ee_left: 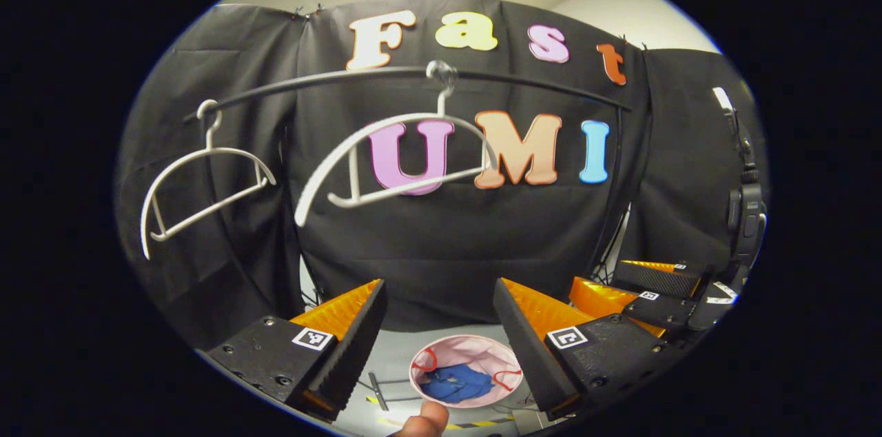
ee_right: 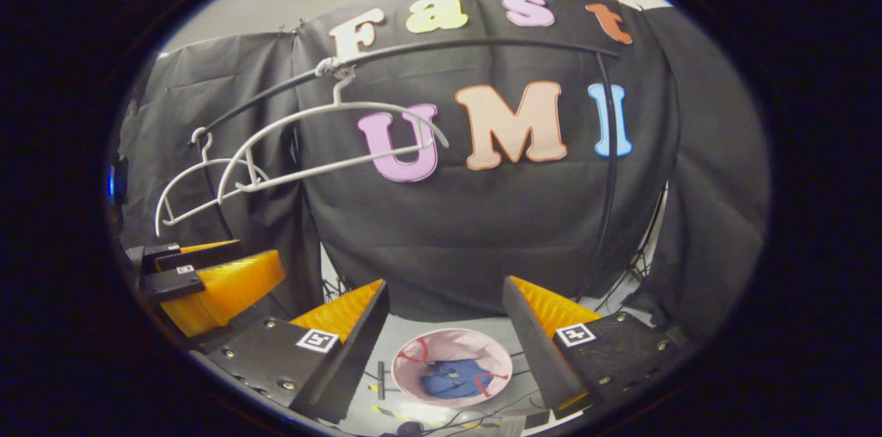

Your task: Grasp the clothes on the hanger with both hands and then place them into the laundry hamper below.

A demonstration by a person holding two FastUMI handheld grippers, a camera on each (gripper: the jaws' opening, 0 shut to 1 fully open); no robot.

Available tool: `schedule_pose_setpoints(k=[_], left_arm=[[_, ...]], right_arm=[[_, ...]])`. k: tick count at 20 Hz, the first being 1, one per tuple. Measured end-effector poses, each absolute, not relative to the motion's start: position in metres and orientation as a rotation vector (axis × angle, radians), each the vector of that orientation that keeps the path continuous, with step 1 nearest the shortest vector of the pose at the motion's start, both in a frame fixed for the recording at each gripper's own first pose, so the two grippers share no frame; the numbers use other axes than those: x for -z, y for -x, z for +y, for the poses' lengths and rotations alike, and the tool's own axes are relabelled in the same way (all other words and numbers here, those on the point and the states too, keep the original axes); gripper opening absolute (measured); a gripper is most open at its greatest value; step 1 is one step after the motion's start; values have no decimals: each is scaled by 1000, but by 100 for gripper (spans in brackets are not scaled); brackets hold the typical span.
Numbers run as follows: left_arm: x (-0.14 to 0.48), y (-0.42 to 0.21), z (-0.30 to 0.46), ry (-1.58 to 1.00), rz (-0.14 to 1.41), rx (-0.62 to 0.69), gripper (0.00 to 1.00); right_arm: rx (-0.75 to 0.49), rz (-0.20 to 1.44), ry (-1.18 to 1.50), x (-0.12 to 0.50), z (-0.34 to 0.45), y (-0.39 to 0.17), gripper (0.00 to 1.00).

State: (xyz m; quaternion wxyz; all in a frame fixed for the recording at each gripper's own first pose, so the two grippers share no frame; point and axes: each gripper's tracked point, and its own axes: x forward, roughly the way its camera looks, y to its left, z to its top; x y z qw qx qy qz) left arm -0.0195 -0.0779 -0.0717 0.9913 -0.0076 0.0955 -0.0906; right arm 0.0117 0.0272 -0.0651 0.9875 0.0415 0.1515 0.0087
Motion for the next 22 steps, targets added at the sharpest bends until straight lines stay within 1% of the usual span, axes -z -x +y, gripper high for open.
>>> schedule_pose_setpoints(k=[1,2,6,7,9,12,14,15,18,21,22], left_arm=[[64,22,-77,6,161,177,96],[59,25,-75,0,141,172,96],[36,36,-76,20,84,181,96],[32,38,-75,17,70,176,96],[22,43,-71,1,43,164,95],[13,52,-64,-5,0,131,95],[18,55,-58,-6,-1,85,94],[20,55,-61,-4,-3,86,94],[38,53,-73,11,43,120,95],[54,50,-80,12,92,141,95],[57,51,-80,11,94,144,95]], right_arm=[[-23,293,-89,58,28,-9,93],[-24,280,-94,51,27,-5,99],[-12,215,-105,22,15,6,100],[-5,193,-100,16,11,8,99],[8,145,-84,3,1,12,100],[16,89,-62,-8,-9,20,99],[15,81,-48,-6,-13,23,100],[21,87,-36,-2,-15,25,99],[44,102,-9,9,-23,34,100],[47,124,-50,22,-20,44,99],[46,128,-63,26,-20,48,94]])
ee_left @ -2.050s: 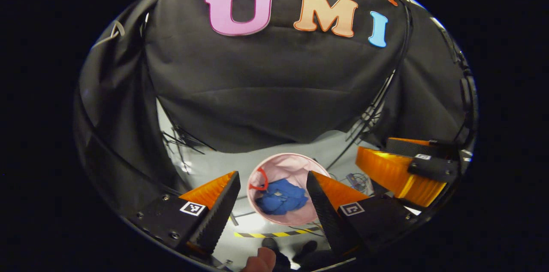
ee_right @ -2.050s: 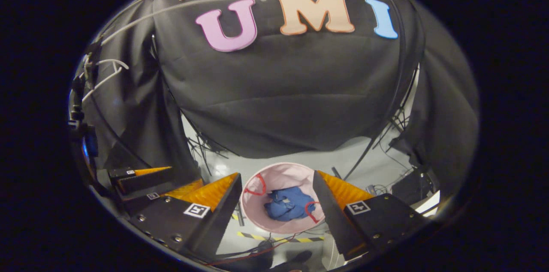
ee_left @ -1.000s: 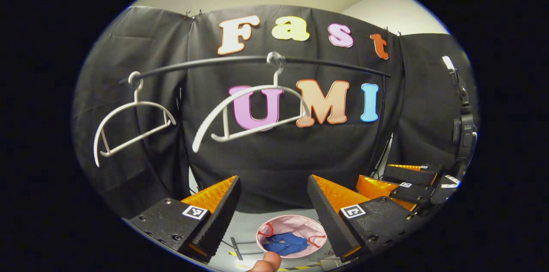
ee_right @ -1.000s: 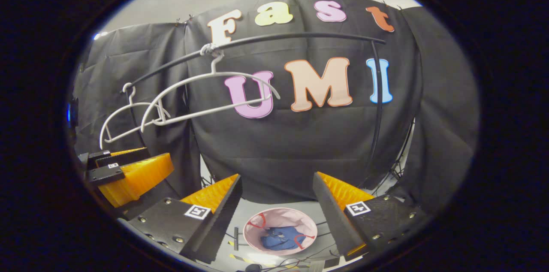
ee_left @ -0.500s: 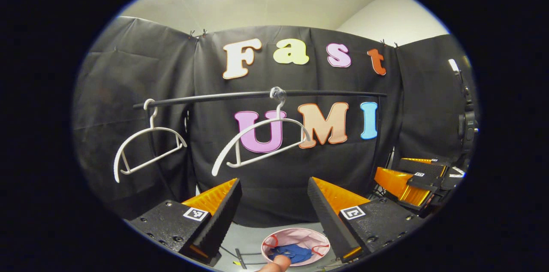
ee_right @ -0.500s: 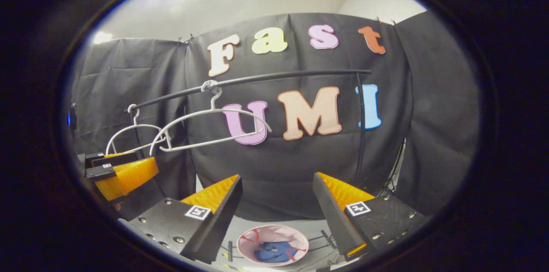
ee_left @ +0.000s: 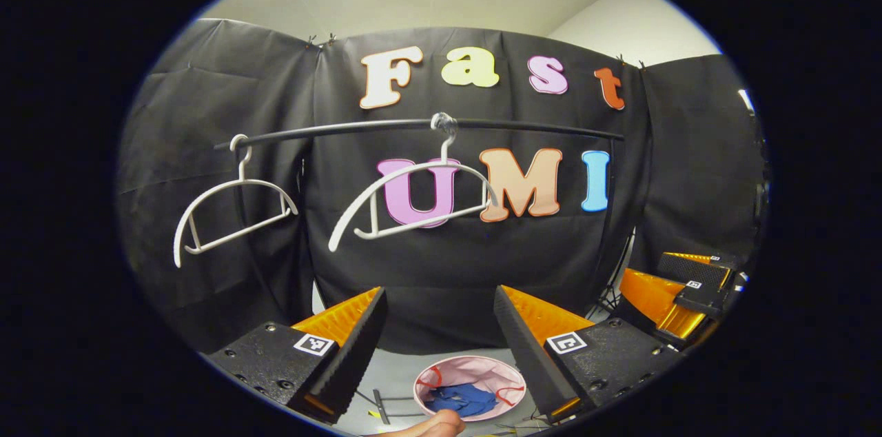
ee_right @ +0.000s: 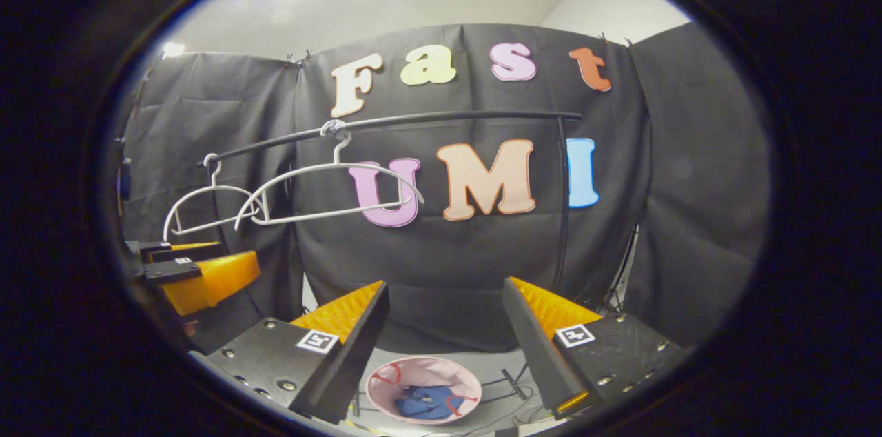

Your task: Grasp the clothes on the hanger with both hands and then place them into the laundry hamper below.

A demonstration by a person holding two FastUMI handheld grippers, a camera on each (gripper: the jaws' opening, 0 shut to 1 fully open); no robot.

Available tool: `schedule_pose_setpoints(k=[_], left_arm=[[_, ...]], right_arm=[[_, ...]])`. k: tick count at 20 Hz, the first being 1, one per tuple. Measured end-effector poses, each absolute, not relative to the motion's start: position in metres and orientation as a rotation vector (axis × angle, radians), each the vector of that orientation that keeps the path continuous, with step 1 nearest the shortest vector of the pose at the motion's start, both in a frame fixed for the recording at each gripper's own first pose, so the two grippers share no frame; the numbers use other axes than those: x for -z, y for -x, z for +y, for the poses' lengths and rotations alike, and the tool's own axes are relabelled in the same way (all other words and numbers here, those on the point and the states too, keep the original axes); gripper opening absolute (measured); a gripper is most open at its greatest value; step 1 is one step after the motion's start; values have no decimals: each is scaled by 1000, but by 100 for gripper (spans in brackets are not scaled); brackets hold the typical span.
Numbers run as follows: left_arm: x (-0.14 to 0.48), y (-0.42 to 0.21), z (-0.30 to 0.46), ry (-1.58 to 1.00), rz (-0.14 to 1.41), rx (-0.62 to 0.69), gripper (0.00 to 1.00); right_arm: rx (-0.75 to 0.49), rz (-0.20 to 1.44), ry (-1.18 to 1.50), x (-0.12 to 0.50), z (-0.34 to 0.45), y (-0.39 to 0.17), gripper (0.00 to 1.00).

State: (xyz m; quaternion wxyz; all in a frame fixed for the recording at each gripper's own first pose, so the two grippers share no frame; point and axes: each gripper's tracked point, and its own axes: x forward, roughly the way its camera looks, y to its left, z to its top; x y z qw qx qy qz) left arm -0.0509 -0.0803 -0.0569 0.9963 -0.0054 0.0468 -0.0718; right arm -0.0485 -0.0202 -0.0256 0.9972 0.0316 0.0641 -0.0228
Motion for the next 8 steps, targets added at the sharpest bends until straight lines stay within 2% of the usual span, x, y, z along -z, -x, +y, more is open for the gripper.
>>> schedule_pose_setpoints(k=[2,3,4,5,6,7,8], left_arm=[[58,53,-81,-5,76,147,95],[54,53,-81,-13,58,150,95],[55,55,-83,-16,51,161,95],[54,57,-86,-16,45,176,95],[53,58,-87,-14,40,188,95],[52,58,-88,-12,41,199,96],[52,59,-88,-13,40,204,96]], right_arm=[[47,142,-62,33,-21,54,94],[52,157,-56,38,-22,57,99],[55,164,-56,42,-22,60,99],[59,170,-61,43,-22,60,93],[65,172,-70,45,-21,61,99],[64,177,-78,44,-21,60,99],[60,172,-81,44,-19,60,93]])
